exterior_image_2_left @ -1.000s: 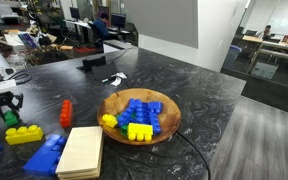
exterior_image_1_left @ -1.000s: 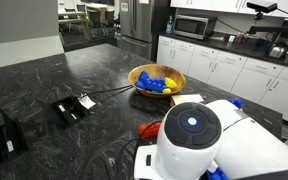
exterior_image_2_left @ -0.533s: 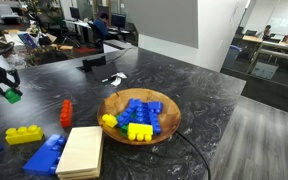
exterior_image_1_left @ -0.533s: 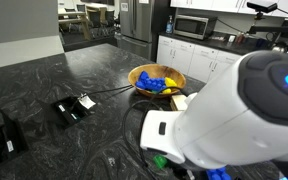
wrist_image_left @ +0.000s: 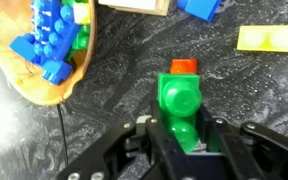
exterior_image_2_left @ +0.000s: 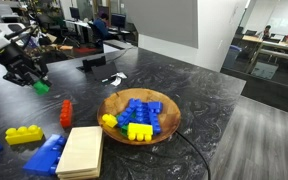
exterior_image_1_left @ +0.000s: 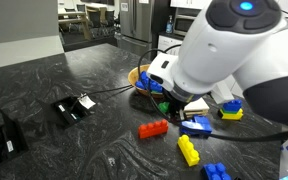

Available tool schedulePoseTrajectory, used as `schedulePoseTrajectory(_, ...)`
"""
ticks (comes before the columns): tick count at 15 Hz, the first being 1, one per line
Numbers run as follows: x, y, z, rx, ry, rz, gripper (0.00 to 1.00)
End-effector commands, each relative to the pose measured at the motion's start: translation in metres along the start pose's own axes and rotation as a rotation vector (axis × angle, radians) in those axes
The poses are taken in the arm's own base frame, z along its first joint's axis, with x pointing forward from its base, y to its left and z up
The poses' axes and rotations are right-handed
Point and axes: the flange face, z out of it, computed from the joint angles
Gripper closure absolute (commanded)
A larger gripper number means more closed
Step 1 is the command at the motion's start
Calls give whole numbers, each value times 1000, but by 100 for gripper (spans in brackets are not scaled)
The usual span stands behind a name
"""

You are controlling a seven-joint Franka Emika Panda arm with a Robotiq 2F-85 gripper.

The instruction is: Pick up the green block from the countertop and put it in the wooden bowl on the right

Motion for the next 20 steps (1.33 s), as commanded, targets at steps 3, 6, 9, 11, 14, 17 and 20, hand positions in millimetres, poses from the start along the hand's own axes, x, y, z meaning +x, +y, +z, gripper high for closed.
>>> schedulePoseTrajectory(3,-22,42,33,73,-47,133,90)
schedulePoseTrajectory(6,-20,45,36,71,-62,124,65)
schedulePoseTrajectory(9,-19,43,35,76,-59,123,65)
schedulePoseTrajectory(11,-19,43,35,76,-59,123,65)
schedulePoseTrajectory(14,-20,48,38,109,-56,156,90)
schedulePoseTrajectory(17,-31,79,56,111,-88,342,90)
schedulePoseTrajectory(20,-51,126,81,122,-101,529,90)
